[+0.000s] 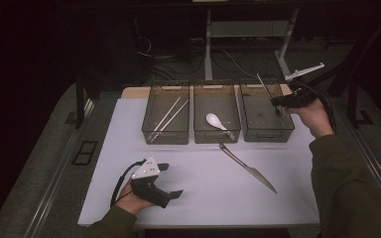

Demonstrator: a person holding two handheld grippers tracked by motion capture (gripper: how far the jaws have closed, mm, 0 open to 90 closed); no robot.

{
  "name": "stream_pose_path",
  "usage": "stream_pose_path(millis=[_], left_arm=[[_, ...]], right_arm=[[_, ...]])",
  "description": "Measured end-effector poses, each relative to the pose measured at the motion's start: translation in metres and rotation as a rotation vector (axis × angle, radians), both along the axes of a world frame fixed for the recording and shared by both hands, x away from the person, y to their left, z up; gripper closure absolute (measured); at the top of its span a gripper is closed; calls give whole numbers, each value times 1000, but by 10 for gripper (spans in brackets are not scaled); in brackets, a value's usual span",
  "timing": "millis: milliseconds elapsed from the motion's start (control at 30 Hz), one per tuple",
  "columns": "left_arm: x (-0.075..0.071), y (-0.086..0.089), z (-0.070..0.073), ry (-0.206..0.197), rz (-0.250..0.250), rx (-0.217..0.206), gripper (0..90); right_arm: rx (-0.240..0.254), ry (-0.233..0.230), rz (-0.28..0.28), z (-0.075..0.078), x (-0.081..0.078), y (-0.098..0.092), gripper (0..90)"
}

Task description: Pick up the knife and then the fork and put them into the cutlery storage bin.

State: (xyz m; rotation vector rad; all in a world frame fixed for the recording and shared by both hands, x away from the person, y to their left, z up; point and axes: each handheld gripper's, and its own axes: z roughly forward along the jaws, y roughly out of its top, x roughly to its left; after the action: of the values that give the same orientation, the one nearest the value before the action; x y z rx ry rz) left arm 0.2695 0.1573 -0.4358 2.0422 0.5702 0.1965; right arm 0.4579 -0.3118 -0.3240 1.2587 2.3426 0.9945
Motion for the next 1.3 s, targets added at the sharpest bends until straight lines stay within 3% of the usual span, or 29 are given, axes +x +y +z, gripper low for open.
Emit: stream_pose_path(millis=[200,500,767,1133,1300], left_arm=[[0,0,0,0,-2,-1,0],[0,0,0,0,-5,-4,0],[-1,-1,-1,3,-9,-2,0],[-1,-2,-1,3,-14,5,0],[0,-2,-1,4,-15,6,0]], right_arm=[[-15,-15,-32,-15,13,-4,848],[-29,-1,-28,-39,26,3,848],[-50,26,-31,-61,26,4,848],[-92,69,-19,-73,24,4,847],[-134,96,-3,-78,24,8,847]])
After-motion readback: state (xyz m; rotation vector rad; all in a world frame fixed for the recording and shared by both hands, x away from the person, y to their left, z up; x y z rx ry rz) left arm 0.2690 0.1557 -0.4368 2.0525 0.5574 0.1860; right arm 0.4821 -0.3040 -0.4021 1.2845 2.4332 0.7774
